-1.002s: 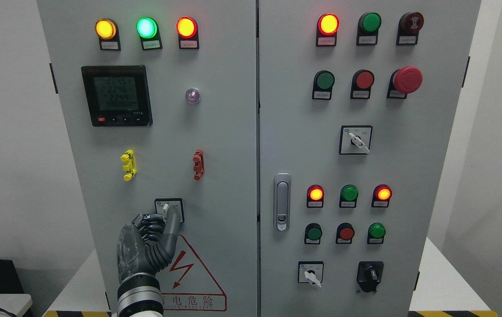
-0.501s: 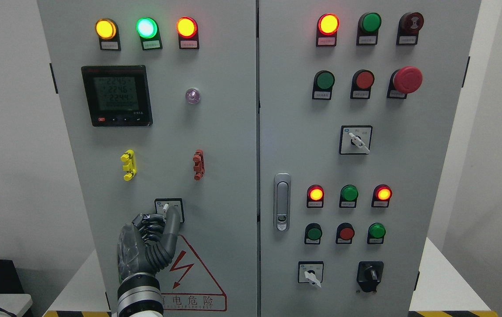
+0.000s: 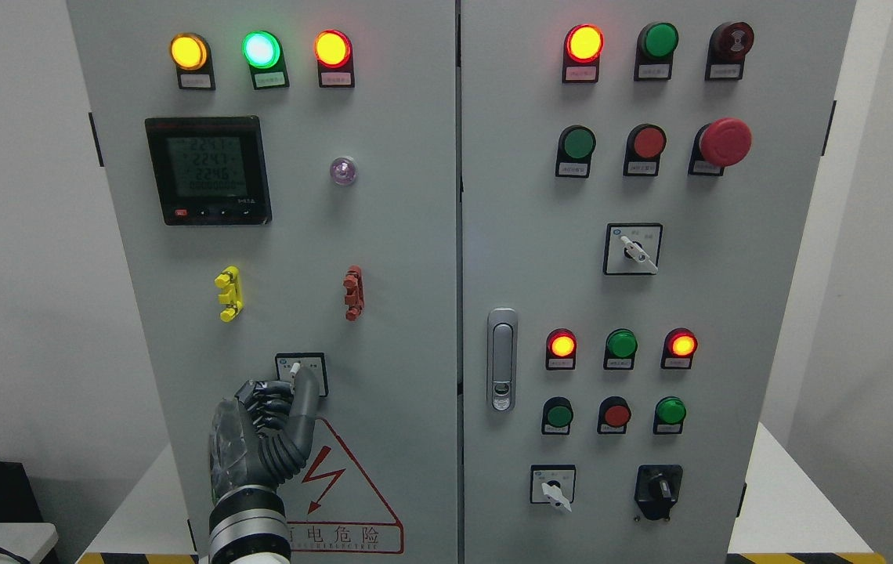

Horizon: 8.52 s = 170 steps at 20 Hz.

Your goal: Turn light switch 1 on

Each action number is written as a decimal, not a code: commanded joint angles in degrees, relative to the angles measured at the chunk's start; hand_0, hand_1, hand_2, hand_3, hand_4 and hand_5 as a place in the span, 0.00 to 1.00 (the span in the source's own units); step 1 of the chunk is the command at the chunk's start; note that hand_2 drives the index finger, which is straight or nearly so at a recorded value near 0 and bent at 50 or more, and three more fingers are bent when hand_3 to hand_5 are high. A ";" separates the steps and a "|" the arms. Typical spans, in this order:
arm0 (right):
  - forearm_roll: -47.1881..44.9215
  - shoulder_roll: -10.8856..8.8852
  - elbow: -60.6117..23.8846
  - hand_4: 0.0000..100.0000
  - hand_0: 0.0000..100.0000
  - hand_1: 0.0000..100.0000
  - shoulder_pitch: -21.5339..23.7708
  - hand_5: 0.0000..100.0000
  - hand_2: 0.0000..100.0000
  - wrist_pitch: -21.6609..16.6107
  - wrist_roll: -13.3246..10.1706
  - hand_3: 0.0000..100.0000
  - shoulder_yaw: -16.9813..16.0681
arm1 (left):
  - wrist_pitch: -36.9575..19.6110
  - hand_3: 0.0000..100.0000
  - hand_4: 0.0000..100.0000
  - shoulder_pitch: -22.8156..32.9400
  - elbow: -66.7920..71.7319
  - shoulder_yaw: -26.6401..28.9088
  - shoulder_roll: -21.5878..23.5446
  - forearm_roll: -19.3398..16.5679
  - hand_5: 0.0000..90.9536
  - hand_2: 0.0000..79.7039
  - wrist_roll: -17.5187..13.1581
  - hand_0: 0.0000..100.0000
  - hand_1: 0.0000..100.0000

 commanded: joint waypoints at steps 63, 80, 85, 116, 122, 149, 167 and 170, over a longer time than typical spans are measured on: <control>-1.05 0.00 0.00 0.00 0.12 0.39 0.00 0.00 0.00 0.03 0.03 0.00 0.00 | 1.27 0.81 0.85 -0.54 0.14 0.02 0.00 0.25 0.92 0.66 -1.88 0.64 0.20; -0.97 0.00 0.00 0.00 0.12 0.39 0.00 0.00 0.00 0.03 0.03 0.00 0.00 | 1.18 0.82 0.85 -0.54 0.14 0.11 0.00 0.25 0.92 0.63 -1.79 0.66 0.12; -0.97 0.00 0.00 0.00 0.12 0.39 0.00 0.00 0.00 0.03 0.03 0.00 0.00 | 1.18 0.82 0.85 -0.54 0.14 0.11 0.00 0.25 0.92 0.63 -1.79 0.59 0.10; -0.97 0.00 0.00 0.00 0.12 0.39 0.00 0.00 0.00 0.03 0.03 0.00 0.00 | 0.74 0.83 0.86 0.17 -0.21 0.55 -0.09 0.25 0.92 0.68 -1.44 0.40 0.09; -1.05 0.00 0.00 0.00 0.12 0.39 0.00 0.00 0.00 0.03 0.03 0.00 0.00 | 0.65 0.84 0.86 0.17 -0.30 0.55 -0.09 0.25 0.92 0.69 -1.44 0.38 0.09; -1.05 0.00 0.00 0.00 0.12 0.39 0.00 0.00 0.00 0.03 0.03 0.00 0.00 | -5.38 0.87 0.88 10.35 -6.89 0.55 0.00 0.34 0.93 0.74 -1.70 0.24 0.10; -0.97 0.00 0.00 0.00 0.12 0.39 0.00 0.00 0.00 0.03 0.03 0.00 0.00 | -68.75 0.47 0.55 44.72 27.16 44.65 4.57 7.81 0.43 0.30 -29.20 0.19 0.00; -1.05 0.00 0.00 0.00 0.12 0.39 0.00 0.00 0.00 0.03 0.03 0.00 0.00 | -76.50 0.41 0.51 45.87 40.79 50.89 5.01 7.63 0.42 0.20 -29.56 0.20 0.00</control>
